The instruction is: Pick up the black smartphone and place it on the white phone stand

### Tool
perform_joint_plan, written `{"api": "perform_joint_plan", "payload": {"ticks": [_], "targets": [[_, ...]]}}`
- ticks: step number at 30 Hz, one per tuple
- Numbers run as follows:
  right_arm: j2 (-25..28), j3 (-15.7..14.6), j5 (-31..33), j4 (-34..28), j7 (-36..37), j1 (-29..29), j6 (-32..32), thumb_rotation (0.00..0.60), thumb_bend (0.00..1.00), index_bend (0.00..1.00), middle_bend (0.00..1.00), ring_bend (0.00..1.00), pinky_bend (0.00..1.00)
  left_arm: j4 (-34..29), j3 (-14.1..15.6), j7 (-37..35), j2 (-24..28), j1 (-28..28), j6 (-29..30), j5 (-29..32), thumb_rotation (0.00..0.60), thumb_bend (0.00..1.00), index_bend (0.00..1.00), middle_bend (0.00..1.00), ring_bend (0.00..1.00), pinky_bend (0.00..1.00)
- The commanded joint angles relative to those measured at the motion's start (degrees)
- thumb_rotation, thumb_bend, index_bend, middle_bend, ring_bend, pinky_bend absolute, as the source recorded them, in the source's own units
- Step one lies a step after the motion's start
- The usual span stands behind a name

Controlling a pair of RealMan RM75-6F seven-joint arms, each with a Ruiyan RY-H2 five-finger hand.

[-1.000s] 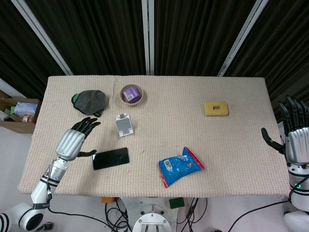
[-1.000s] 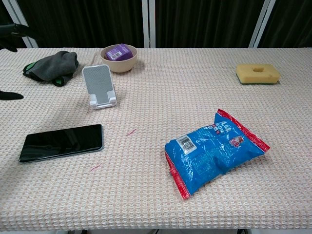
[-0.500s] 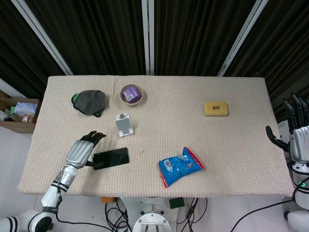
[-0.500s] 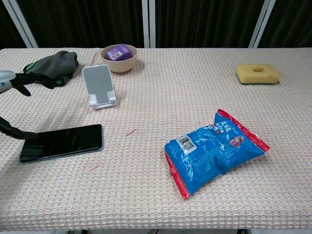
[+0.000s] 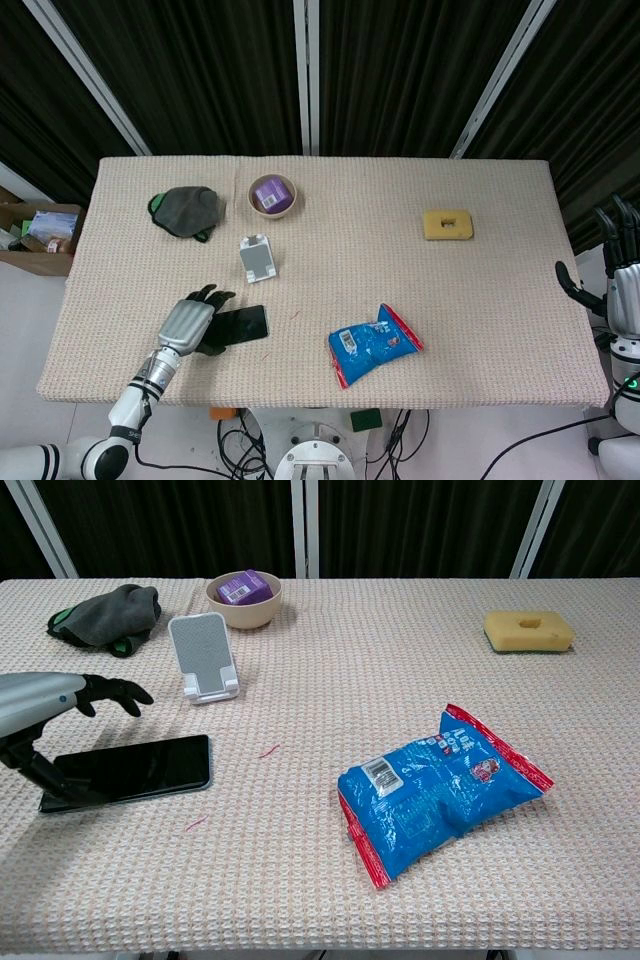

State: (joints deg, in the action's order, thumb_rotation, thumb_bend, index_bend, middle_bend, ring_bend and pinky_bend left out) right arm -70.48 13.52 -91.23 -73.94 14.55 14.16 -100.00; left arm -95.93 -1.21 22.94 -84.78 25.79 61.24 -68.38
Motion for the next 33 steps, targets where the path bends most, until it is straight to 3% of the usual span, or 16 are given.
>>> {"api": "perform_joint_plan", "payload": {"ticks": [1,21,33], "targets": [[-0.1,-0.1,-0.2,0.1,0.0,0.0,-0.1,0.600,0.33,0.00,0.00,0.00,0.00,0.4,0.3,0.3,-0.5,-0.2,0.4,0.2,0.583,0.07,0.15,0.21,0.09,0.24],[-0.1,-0.5,-0.7,-0.8,-1.2,-0.3,-0.7,0.600,0.33,0.00,0.00,0.00,0.00,2.2,0.6,2.5,-2.6,0.1,0.8,0.9,0.574,0.09,0.15,0.23,0.09,0.23],[-0.1,-0.6,-0.4,-0.6,-0.8,-0.8,-1.1,0.600,0.33,0.00,0.00,0.00,0.00,3.0,-0.6,5.4,-1.7,0.2,2.5,2.7,0.600,0.20,0.15,0.25,0.09,0.23]]}}
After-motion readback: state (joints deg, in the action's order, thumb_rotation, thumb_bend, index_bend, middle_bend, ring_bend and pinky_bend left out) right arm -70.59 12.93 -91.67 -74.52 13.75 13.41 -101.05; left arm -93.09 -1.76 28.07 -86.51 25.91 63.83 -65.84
